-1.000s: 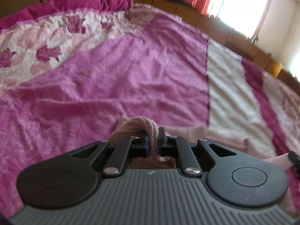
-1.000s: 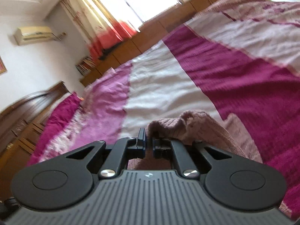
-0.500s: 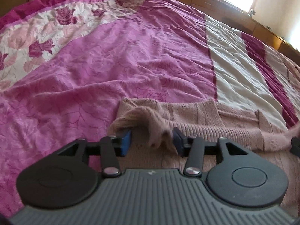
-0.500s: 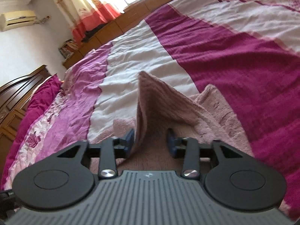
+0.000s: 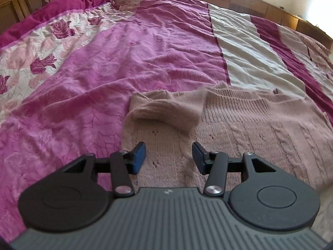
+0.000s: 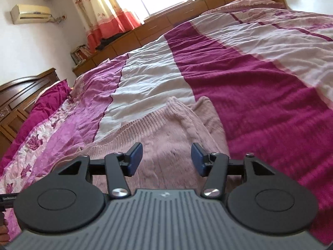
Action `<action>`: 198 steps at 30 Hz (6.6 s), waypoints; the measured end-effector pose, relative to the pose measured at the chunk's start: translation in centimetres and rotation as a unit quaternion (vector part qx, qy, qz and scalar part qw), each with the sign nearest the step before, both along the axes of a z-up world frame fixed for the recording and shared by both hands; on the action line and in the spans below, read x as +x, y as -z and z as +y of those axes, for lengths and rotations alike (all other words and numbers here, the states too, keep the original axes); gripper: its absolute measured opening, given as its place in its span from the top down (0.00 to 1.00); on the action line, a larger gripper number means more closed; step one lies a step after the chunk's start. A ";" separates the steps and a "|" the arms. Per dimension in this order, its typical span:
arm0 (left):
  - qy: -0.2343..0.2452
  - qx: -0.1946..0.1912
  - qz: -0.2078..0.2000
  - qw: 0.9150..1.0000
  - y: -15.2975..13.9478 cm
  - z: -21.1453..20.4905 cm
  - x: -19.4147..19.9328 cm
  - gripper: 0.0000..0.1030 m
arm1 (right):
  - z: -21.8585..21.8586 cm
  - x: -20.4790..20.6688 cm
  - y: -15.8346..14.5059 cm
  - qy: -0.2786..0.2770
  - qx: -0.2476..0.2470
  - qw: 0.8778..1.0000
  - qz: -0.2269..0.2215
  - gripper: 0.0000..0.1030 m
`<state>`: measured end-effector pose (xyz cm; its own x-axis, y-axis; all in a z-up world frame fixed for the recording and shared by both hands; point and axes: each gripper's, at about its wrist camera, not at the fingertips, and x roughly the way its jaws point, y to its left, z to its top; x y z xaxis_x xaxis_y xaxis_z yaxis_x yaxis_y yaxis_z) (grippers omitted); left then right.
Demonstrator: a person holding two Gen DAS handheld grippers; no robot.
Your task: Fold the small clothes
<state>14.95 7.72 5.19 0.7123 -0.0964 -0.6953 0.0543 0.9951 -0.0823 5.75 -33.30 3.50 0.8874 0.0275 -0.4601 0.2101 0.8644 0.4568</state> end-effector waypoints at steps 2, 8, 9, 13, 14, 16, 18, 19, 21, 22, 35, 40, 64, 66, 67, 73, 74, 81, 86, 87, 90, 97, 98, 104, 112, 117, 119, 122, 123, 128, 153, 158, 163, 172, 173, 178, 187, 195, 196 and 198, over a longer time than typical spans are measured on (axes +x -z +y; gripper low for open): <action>0.004 0.004 0.000 1.000 0.0 -0.2 -0.2 0.51 | 0.0 -0.9 0.1 0.003 0.001 1.000 -0.001 0.40; 0.032 0.018 -0.001 0.999 0.0 -0.8 -0.4 0.51 | -0.2 -2.4 0.1 -0.004 -0.002 1.000 0.001 0.38; 0.036 0.025 -0.002 0.999 0.1 -1.0 -0.1 0.51 | -0.3 -2.7 0.1 -0.004 0.000 1.000 0.001 0.38; 0.039 0.023 -0.007 0.999 0.5 -1.1 1.7 0.51 | -0.2 -3.4 0.1 -0.003 0.004 1.000 0.001 0.37; 0.036 0.023 -0.011 0.999 0.6 -1.0 2.3 0.51 | -0.2 -3.4 0.2 -0.004 0.004 1.000 0.002 0.36; 0.025 0.031 -0.019 0.999 0.7 -0.8 3.3 0.52 | -0.1 -3.5 0.4 -0.006 0.004 1.000 0.006 0.36; 0.012 0.042 -0.026 0.999 0.5 -0.5 4.1 0.55 | 0.0 -3.4 0.6 -0.007 0.004 1.000 0.007 0.36; 0.004 0.047 -0.030 0.998 0.4 -0.3 4.4 0.55 | 0.0 -3.4 0.6 -0.007 0.003 1.000 0.007 0.36; -0.010 0.049 -0.038 0.998 -0.1 0.2 4.7 0.55 | 0.0 -3.4 0.6 -0.009 0.002 1.000 0.007 0.36; -0.016 0.050 -0.043 0.998 -0.5 0.5 4.7 0.55 | 0.0 -3.4 0.6 -0.009 0.003 1.000 0.007 0.35; -0.023 0.020 0.005 1.000 -1.7 1.8 2.3 0.44 | 0.0 -4.1 0.4 -0.012 0.014 1.000 0.010 0.30; -0.022 0.038 0.025 0.999 -1.9 1.6 0.1 0.36 | -0.2 -5.0 -0.1 -0.004 0.022 1.000 0.006 0.25; -0.050 -0.011 0.098 0.994 -1.0 2.0 -9.8 0.29 | -6.5 -3.5 1.6 0.030 0.137 0.988 0.057 0.11; -0.052 -0.013 0.104 0.993 -0.7 2.2 -10.2 0.29 | -7.0 -2.8 1.8 0.023 0.157 0.986 0.058 0.11; -0.054 -0.014 0.106 0.993 -0.6 2.3 -10.3 0.29 | -7.2 -2.3 1.9 0.017 0.167 0.984 0.060 0.11; -0.062 -0.012 0.122 0.991 0.3 2.7 -10.4 0.29 | -6.8 0.4 2.2 -0.011 0.179 0.981 0.070 0.11; -0.062 -0.012 0.123 0.990 0.4 2.7 -10.3 0.29 | -6.6 0.8 2.3 -0.014 0.177 0.982 0.071 0.12; -0.058 -0.009 0.128 0.990 0.6 2.8 -10.0 0.29 | -5.5 2.4 2.4 -0.018 0.154 0.985 0.072 0.11; -0.059 -0.007 0.129 0.990 0.8 3.0 -10.0 0.29 | -4.6 2.8 2.0 -0.019 0.120 0.989 0.079 0.24; -0.059 -0.007 0.129 0.990 0.9 3.0 -10.0 0.29 | -4.4 2.8 1.9 -0.022 0.113 0.990 0.081 0.31; -0.060 -0.006 0.130 0.990 1.0 3.1 -10.0 0.29 | -4.4 2.7 1.7 -0.029 0.103 0.991 0.079 0.52; -0.058 0.008 0.131 0.990 1.1 2.6 -10.0 0.28 | -5.9 2.3 2.9 -0.017 0.155 0.985 0.076 0.56; -0.058 0.008 0.131 0.990 1.1 2.5 -10.0 0.28 | -6.0 2.2 3.2 -0.015 0.162 0.984 0.074 0.55; -0.062 0.011 0.134 0.989 1.3 2.5 -9.7 0.26 | -6.7 2.1 5.0 -0.019 0.203 0.978 0.047 0.49; -0.061 0.024 0.137 0.988 1.5 2.1 -9.5 0.22 | -6.3 2.5 4.6 -0.021 0.178 0.982 0.056 0.57; -0.061 0.019 0.138 0.988 1.3 2.2 -9.6 0.22 | -6.2 2.3 3.9 -0.011 0.178 0.983 0.054 0.69; -0.063 0.016 0.136 0.989 1.1 2.4 -9.7 0.22 | -6.1 2.2 3.3 -0.008 0.177 0.983 0.047 0.71; -0.063 0.010 0.133 0.989 0.8 2.7 -9.8 0.22 | -5.6 2.1 1.8 -0.011 0.173 0.984 0.033 0.74; -0.064 0.010 0.132 0.989 0.7 2.9 -9.8 0.22 | -5.3 2.2 1.2 -0.014 0.170 0.985 0.028 0.75; -0.070 0.003 0.121 0.990 -0.1 4.0 -10.1 0.22 | -3.6 2.7 -2.0 -0.032 0.155 0.987 0.007 0.77; -0.112 -0.028 0.078 0.990 -2.6 10.1 -11.5 0.22 | 15.1 6.0 -13.0 -0.192 0.064 0.978 -0.044 0.82; -0.113 -0.031 0.075 0.990 -2.6 10.7 -11.6 0.22 | 20.5 6.7 -11.5 -0.235 0.034 0.971 -0.017 0.82; -0.119 -0.039 0.075 0.989 -2.5 11.3 -11.8 0.22 | 25.7 6.9 -8.6 -0.261 0.021 0.965 0.008 0.81; -0.126 -0.046 0.073 0.988 -2.0 12.5 -11.9 0.22 | 32.0 7.8 -4.3 -0.310 -0.047 0.948 0.059 0.80; -0.127 -0.047 0.073 0.988 -2.0 12.5 -11.8 0.22 | 32.3 7.9 -4.0 -0.315 -0.053 0.946 0.063 0.80; -0.118 -0.063 0.069 0.989 -2.2 12.4 -11.3 0.22 | 32.0 6.5 -4.2 -0.322 -0.025 0.945 0.048 0.54; -0.069 -0.071 0.031 0.995 -4.3 9.5 -9.5 0.22 | 27.0 0.9 -6.7 -0.278 -0.010 0.960 0.012 0.33; -0.035 -0.077 0.028 0.996 -4.7 6.6 -6.9 0.22 | 22.5 -0.7 -7.4 -0.213 -0.051 0.976 0.019 0.23; -0.033 -0.077 0.029 0.996 -4.6 6.5 -6.5 0.22 | 22.0 -0.7 -7.2 -0.205 -0.046 0.977 0.021 0.23; -0.030 -0.077 0.031 0.996 -4.6 6.0 -5.8 0.22 | 20.9 -0.6 -6.7 -0.191 -0.033 0.981 0.026 0.23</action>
<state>9.14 13.68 9.75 0.6753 -0.1637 -0.7192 -0.0144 0.9719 -0.2348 5.12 -12.40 10.21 0.7928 0.3222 -0.5173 -0.1133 0.9119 0.3944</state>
